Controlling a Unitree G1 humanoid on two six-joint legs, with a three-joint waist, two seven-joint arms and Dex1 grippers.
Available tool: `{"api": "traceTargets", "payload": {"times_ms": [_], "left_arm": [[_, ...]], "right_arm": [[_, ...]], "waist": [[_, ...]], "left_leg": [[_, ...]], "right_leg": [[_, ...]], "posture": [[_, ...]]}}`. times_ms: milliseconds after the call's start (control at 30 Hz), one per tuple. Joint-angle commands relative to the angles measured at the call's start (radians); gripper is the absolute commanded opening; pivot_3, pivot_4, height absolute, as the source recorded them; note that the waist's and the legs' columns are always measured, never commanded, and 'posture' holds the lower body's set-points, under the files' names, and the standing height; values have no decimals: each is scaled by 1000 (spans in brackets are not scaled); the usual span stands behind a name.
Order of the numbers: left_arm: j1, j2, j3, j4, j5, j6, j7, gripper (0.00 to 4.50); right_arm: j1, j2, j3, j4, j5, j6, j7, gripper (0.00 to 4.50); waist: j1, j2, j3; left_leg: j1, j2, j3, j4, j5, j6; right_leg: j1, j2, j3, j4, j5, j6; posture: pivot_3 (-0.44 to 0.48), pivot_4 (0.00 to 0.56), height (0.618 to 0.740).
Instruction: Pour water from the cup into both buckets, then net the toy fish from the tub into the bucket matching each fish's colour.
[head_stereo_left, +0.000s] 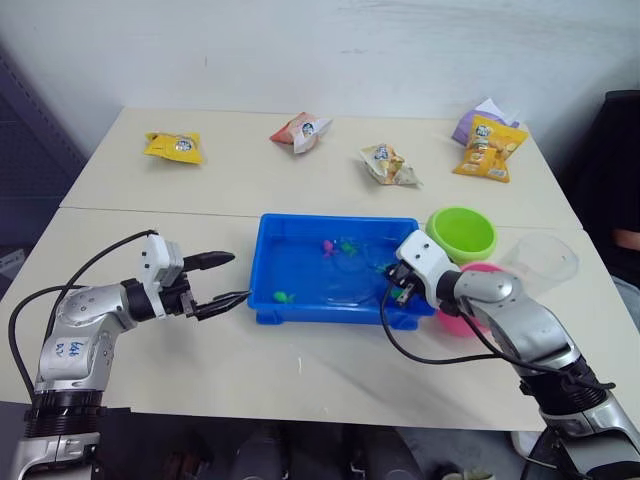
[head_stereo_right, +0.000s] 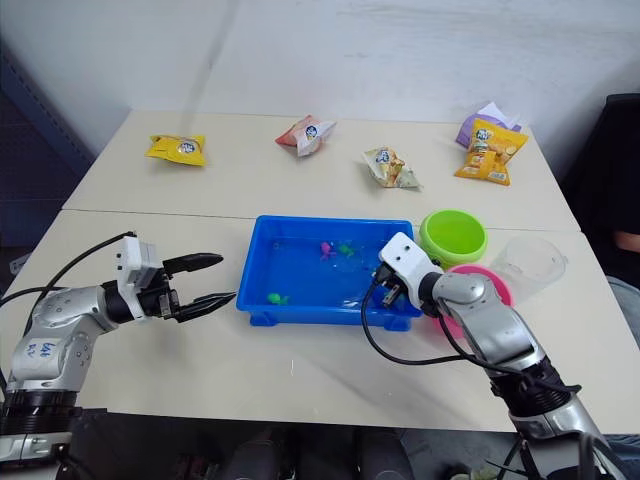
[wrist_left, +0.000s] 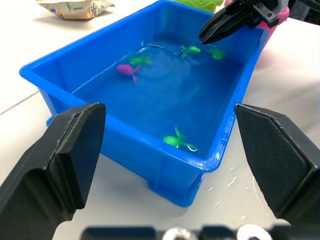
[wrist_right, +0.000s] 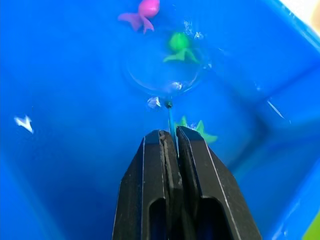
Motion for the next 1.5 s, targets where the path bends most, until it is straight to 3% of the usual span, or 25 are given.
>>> {"api": "traceTargets", "payload": {"times_ms": [33,367,733,1033,1500], "left_arm": [[1,5,29,-14,-16,-22,3,4421],[18,2,32,-30,-21,-23,15,4421],[12,2,15,-87,-36,13,40,4421],[-103,-49,-70,-77,-51,43,-5,4421],[-317,-160,-242,110,-19,27,-171,4421]], "right_arm": [[-56,17,14,-23,-16,37,18,0],[-123,116,41,7,-33,38,15,0],[48,75,-163,-251,150,22,110,0],[315,-34,-468,-480,274,25,121,0],[794,23,-1000,-716,354,-39,81,0]], "waist": [[-1,0,0],[0,0,0],[3,0,0],[7,0,0],[13,0,0]], "left_leg": [[0,0,0,0,0,0],[-1,0,1,-2,1,-1],[-3,0,0,-4,1,-1],[-3,0,0,-4,0,-1],[3,1,0,-5,1,-1]], "right_leg": [[0,0,0,0,0,0],[-2,0,0,0,0,0],[-2,0,-1,-4,0,0],[-1,0,-1,-6,0,0],[5,4,0,-7,0,1]], "posture": [[0,150,738],[0,150,738],[0,150,738],[0,150,738],[0,150,738]]}}
